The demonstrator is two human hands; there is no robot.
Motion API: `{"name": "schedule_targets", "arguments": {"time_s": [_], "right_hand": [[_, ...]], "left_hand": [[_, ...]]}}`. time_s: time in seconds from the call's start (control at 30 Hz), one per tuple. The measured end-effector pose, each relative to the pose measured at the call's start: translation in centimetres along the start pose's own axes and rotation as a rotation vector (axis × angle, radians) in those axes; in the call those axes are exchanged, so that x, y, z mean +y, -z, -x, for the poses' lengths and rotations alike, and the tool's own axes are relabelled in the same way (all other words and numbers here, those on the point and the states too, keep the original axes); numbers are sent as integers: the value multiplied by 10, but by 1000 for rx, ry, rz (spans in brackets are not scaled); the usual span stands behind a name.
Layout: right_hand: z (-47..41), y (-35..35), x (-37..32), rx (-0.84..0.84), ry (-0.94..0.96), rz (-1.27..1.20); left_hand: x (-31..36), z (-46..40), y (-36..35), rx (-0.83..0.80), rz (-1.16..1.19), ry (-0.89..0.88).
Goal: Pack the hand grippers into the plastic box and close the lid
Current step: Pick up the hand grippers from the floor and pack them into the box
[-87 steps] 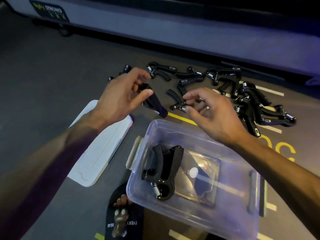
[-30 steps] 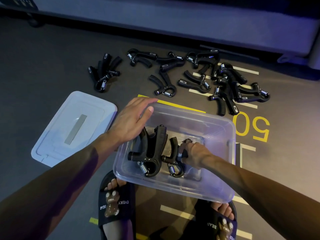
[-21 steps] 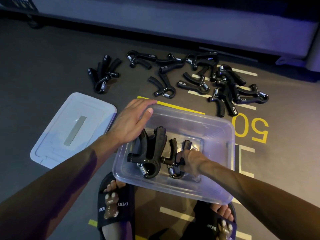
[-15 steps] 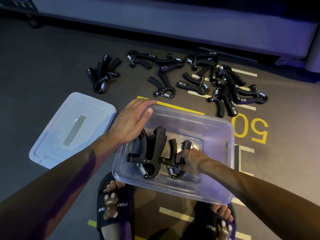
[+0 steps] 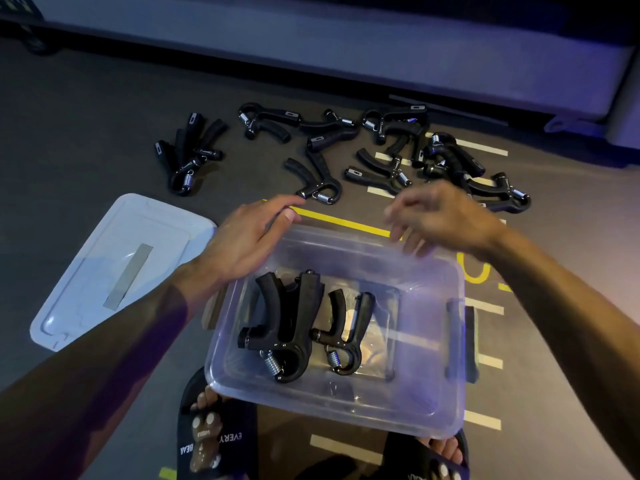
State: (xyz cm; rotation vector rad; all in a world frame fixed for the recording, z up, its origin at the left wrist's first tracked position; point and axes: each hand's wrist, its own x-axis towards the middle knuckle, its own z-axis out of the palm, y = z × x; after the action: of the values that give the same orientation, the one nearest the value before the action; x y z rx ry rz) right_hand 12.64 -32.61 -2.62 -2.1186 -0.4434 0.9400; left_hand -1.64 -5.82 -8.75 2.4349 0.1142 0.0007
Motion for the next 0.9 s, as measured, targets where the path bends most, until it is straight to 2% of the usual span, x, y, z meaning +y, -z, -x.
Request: {"name": "schedule_targets", "arguments": {"time_s": [0.07,0.1,0.17,0.23,0.3,0.37,0.53,0.63,0.77,0.9], "right_hand": [[-27,17,22,246,-9,112],[-42,23,38,298,-34,207],[-68,31,73,278,-124,432],[-84,32,101,186,-231,643],[-93,28,114,167,-257,770],[-97,23,117,216,-233,815],[-104,9,125,229,-174,737],[-109,19,123,344,-104,838],[-116,22,122,230,-168,1085],[-114,17,122,185,-64,1134]], "left_hand": [[0,-7,2,-20,17,15],[-1,-10,3,-36,22,21],[-1,-13,2,-74,30,22],[-3,-14,0,-93,39,26],[-5,-14,-1,-95,48,44],[-6,-15,-2,-97,55,59],[-5,-16,-2,-120,49,57],[-4,-17,-3,-139,33,61],[-4,-18,-3,-136,38,52],[-3,-17,-2,-130,35,46]]}}
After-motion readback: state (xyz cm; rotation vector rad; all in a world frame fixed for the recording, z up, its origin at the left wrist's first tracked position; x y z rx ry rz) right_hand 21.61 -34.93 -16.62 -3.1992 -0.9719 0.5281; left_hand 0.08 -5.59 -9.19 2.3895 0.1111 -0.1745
